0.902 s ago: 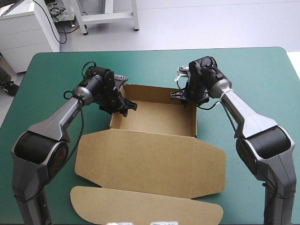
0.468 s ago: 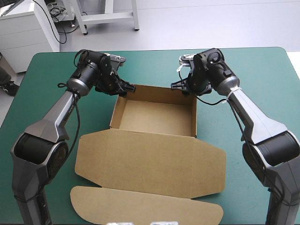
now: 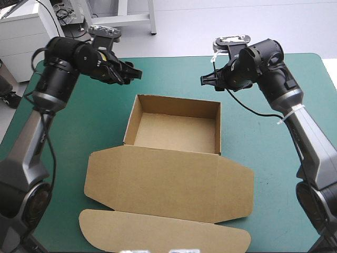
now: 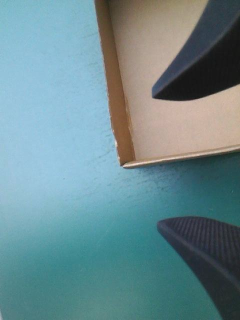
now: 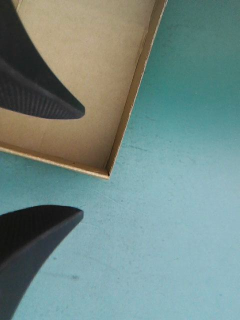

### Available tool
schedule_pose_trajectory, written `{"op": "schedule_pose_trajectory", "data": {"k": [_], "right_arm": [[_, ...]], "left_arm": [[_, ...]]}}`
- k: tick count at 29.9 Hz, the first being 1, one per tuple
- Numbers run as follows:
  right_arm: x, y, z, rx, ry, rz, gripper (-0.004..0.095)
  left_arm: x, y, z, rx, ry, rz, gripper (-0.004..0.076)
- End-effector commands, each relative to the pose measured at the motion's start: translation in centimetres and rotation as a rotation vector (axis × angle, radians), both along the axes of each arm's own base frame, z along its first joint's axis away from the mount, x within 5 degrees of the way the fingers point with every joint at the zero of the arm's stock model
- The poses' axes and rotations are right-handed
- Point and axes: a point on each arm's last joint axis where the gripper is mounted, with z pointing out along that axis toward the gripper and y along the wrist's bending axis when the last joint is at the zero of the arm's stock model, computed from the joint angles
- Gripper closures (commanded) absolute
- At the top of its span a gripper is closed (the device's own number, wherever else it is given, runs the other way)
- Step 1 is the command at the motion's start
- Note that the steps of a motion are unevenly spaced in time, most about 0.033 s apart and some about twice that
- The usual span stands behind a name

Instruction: Fold the box

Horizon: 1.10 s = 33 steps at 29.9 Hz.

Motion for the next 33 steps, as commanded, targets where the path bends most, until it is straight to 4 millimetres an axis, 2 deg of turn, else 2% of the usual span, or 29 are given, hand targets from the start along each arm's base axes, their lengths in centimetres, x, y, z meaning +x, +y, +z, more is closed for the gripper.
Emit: {"op": "schedule_pose_trajectory", "data": {"k": [1,6,8,11,13,14,18,25,33], "right_arm": [[-2.3,-1.2,3.6,0.025,-0.097,-0.003,0.0419],[-2.5,-1.2,3.4,0.042,-0.084,-0.021,0.0417],[-2.4,-1.2,2.8,0.04,-0.061,-0.031,0.0418],[-2.2,-1.1,1.2,0.018,-0.011,-0.033,0.0418],[-2.1,-1.0,0.0,0.005,0.03,-0.033,0.0419],[-2.0,-1.0,-0.5,0.005,0.046,-0.042,0.0419],[-1.6,-0.7,-2.3,0.024,0.116,-0.096,0.0419],[-0.4,0.6,-4.6,0.062,0.205,-0.08,0.042],[1.6,1.5,-8.6,0.02,0.304,-0.086,0.0419]], "left_arm": [[-5.5,2.2,5.7,-0.032,-0.131,0.01,0.0291],[-10.7,5.5,9.5,0.022,-0.293,0.083,0.0399],[-13.0,6.9,10.7,0.04,-0.352,0.112,0.0473],[-15.9,8.2,11.4,0.044,-0.397,0.129,0.0617],[-17.5,8.8,11.2,0.049,-0.4,0.124,0.0724],[-18.0,9.0,10.9,0.063,-0.396,0.113,0.0728],[-20.2,9.8,8.5,0.098,-0.344,0.095,0.0731],[-22.4,10.6,2.0,0.158,-0.192,0.072,0.0731],[-25.3,11.6,-4.8,0.195,-0.074,0.049,0.0731]]}}
